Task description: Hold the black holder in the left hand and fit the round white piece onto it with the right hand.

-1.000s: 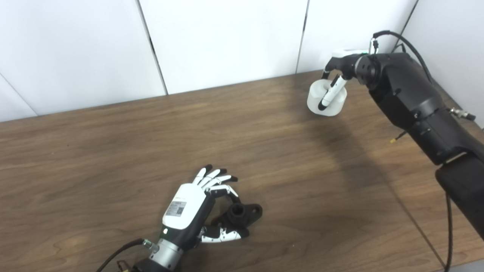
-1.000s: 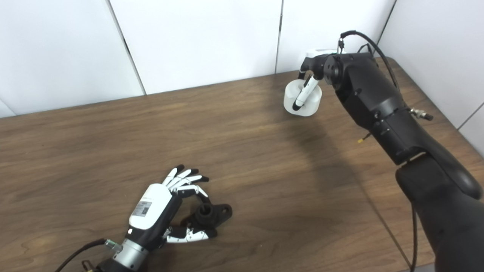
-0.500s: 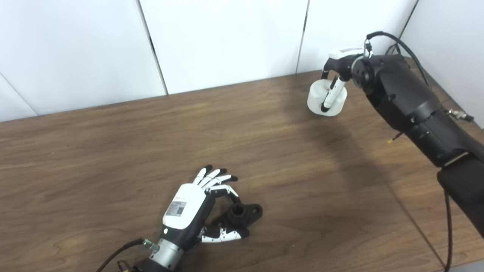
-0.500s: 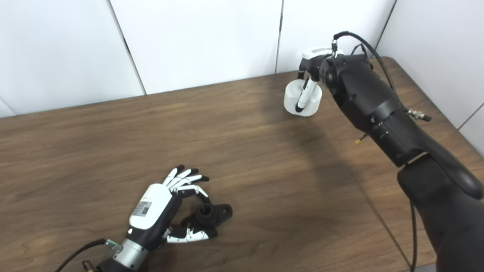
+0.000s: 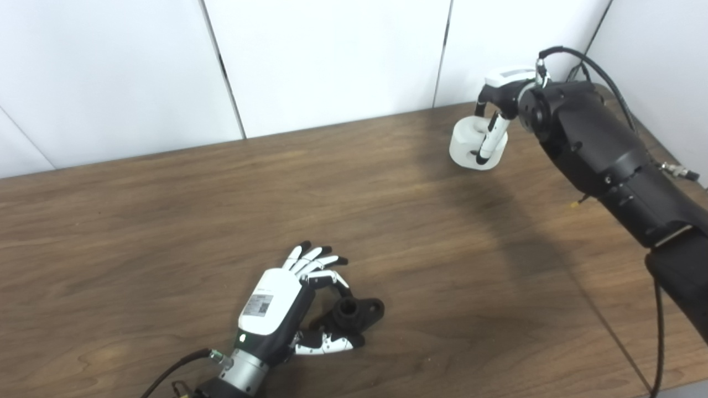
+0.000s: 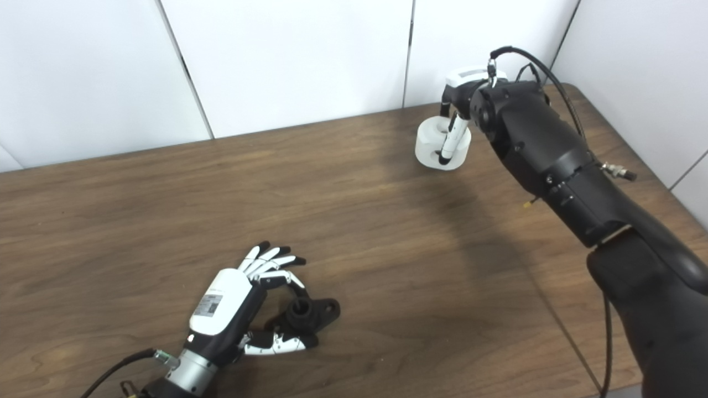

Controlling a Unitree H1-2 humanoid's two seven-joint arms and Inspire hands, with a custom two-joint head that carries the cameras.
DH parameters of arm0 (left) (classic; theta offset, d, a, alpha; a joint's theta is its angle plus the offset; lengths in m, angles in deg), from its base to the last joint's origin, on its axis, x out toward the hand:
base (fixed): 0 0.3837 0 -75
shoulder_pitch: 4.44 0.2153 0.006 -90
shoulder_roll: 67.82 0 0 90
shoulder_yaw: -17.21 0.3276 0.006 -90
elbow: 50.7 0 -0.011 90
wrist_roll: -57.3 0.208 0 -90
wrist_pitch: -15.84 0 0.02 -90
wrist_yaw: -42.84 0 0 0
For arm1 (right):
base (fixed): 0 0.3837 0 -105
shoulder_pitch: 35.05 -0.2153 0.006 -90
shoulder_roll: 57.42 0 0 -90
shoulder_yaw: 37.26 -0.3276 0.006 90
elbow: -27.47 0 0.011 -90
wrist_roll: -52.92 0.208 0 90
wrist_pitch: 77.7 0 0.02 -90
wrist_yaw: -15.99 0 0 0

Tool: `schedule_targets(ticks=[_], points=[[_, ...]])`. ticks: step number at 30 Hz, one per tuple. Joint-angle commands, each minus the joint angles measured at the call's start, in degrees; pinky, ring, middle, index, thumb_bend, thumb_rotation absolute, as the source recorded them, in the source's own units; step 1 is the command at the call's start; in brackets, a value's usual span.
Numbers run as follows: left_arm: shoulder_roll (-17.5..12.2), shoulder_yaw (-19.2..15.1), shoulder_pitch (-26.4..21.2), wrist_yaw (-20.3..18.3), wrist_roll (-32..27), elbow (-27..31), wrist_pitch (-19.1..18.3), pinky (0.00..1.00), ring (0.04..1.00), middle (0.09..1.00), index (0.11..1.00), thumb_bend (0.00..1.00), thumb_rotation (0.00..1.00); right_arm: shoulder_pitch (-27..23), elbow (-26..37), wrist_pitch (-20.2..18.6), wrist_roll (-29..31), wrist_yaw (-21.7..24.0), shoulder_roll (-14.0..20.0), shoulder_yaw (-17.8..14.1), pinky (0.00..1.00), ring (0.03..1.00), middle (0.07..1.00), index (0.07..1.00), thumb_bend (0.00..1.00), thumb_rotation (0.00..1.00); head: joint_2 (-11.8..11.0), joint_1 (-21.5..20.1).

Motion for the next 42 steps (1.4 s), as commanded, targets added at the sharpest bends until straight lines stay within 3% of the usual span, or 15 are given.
schedule_targets(ticks=[1,19,27,28,30,34,42], points=[[-0.4,0.2,0.7,-1.1,0.8,-0.5,-0.5,1.00,0.912,0.820,0.488,0.51,0.06,-2.2,1.5,0.0,-1.2,-1.2,1.6,-1.0,1.00,1.000,0.977,0.718,0.94,0.32,0.0,0.1],[-0.2,0.3,0.6,-0.9,1.1,-0.7,-0.5,1.00,0.909,0.821,0.488,0.51,0.06,-1.9,1.2,-0.1,-0.8,-1.7,1.2,-1.8,1.00,1.000,0.969,0.700,0.91,0.33,0.1,0.2],[-0.2,0.3,0.6,-1.2,1.1,-0.4,-0.8,1.00,0.910,0.821,0.488,0.51,0.06,-0.8,1.4,-0.5,0.1,-5.1,-0.7,-5.6,1.00,1.000,0.846,0.553,0.87,0.21,0.2,0.4],[-0.2,0.3,0.6,-1.3,1.1,-0.3,-0.9,1.00,0.910,0.821,0.488,0.51,0.06,-0.7,1.3,-0.5,0.1,-5.4,-0.8,-5.8,1.00,0.991,0.836,0.514,0.67,0.17,0.2,0.4],[0.0,0.3,0.6,-1.0,1.3,-0.3,-0.9,1.00,0.909,0.820,0.488,0.51,0.06,-0.4,1.4,-0.4,0.6,-6.7,-0.9,-6.2,0.99,0.972,0.825,0.493,0.56,0.15,0.2,0.4],[0.1,0.2,0.5,-0.9,1.5,-0.3,-0.9,1.00,0.909,0.819,0.488,0.51,0.06,0.2,1.6,0.1,1.3,-8.7,-1.1,-6.6,0.93,0.915,0.791,0.483,0.53,0.13,0.3,0.4],[0.2,0.1,0.4,-0.9,1.5,-0.1,-1.2,1.00,0.913,0.820,0.488,0.51,0.06,0.7,1.4,0.1,1.3,-9.8,-1.1,-6.2,0.91,0.903,0.793,0.483,0.52,0.13,0.5,0.6]])
